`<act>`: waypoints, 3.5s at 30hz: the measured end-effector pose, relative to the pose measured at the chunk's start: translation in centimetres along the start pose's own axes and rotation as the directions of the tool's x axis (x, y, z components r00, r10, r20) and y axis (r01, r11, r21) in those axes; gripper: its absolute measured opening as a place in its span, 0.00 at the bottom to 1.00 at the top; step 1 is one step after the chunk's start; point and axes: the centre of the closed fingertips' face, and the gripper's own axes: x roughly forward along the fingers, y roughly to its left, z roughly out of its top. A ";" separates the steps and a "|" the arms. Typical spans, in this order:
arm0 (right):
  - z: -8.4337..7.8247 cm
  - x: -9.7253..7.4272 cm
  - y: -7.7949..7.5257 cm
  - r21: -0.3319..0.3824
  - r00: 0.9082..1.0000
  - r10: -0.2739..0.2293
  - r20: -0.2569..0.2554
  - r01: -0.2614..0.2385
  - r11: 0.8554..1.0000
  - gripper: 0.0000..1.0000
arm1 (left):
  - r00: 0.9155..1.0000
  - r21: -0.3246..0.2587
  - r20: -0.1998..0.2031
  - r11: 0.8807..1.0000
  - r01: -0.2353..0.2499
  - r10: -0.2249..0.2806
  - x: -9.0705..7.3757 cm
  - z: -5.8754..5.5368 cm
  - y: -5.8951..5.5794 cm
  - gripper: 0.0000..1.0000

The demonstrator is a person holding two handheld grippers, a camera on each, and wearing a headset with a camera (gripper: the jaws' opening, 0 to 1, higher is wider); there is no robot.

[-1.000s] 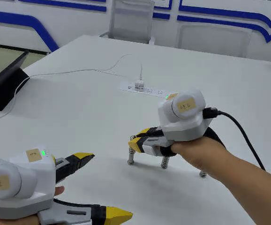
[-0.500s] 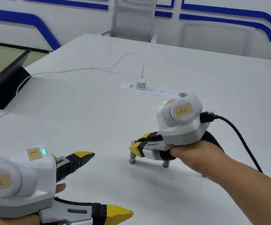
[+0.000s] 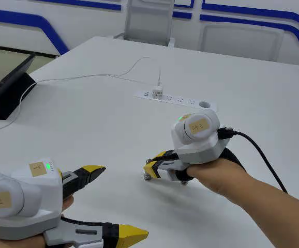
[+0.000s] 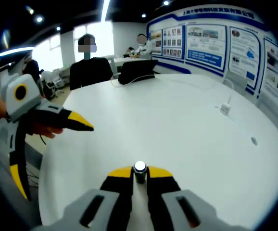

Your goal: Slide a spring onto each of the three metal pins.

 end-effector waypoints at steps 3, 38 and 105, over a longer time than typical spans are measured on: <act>0.0 0.0 0.0 0.000 1.000 0.001 0.000 -0.001 1.000 0.12 | 1.000 0.000 0.000 1.000 -0.001 0.001 0.0 0.0 0.0 1.00; -0.8 -3.8 2.5 -0.033 0.999 -0.021 0.050 0.022 0.999 0.19 | 1.000 0.007 -0.006 1.000 0.005 -0.005 0.3 -0.1 -0.5 1.00; -10.1 -18.3 -0.5 0.123 0.957 -0.231 0.173 0.211 0.970 0.56 | 1.000 0.006 -0.029 1.000 0.007 -0.007 0.4 -0.7 -0.5 1.00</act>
